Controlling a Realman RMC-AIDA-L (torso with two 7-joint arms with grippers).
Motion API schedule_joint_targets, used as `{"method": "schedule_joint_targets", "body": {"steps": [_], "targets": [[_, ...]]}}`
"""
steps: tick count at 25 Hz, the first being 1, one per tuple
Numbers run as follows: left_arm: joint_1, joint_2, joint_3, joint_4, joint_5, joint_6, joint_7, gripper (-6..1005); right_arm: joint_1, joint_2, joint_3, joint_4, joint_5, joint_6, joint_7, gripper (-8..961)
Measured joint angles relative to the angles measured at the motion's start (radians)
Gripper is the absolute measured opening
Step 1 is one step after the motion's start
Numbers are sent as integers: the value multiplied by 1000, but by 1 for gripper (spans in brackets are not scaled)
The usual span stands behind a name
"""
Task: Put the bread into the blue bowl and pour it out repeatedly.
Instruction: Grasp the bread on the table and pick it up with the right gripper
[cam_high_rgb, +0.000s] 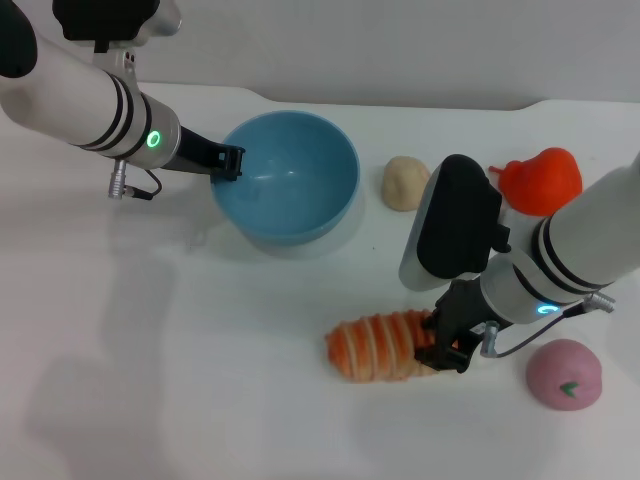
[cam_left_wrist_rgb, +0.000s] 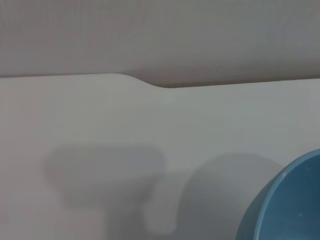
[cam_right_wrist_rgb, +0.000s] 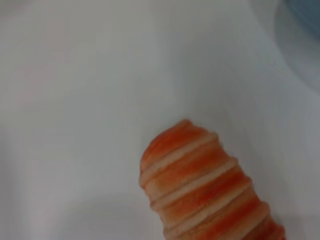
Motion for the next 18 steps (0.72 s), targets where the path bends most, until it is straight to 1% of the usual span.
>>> {"method": "schedule_joint_targets", "body": {"steps": [6,7,8,12,16,18], "targets": [[0,0,0,0,0,0,2,-1,-1,1,56,-29,69,-23,2,327],[0,0,0,0,0,0,3,-1,-5,0,81,-27,72,-20,-9,315],[0,0,0,0,0,0,3,-1,-5,0,81,-27,72,-20,-9,302],[-1,0,0,0,0,0,8,0,-10,-1,138,-28,76,10,-37,256],[-1,0,1,0,0,0,9,0,-22,-2,156,-20,79,17,-42,220],[-1,0,3,0,0,0,9,0,-26,-3,162,-19,83,21,-45,187]]}}
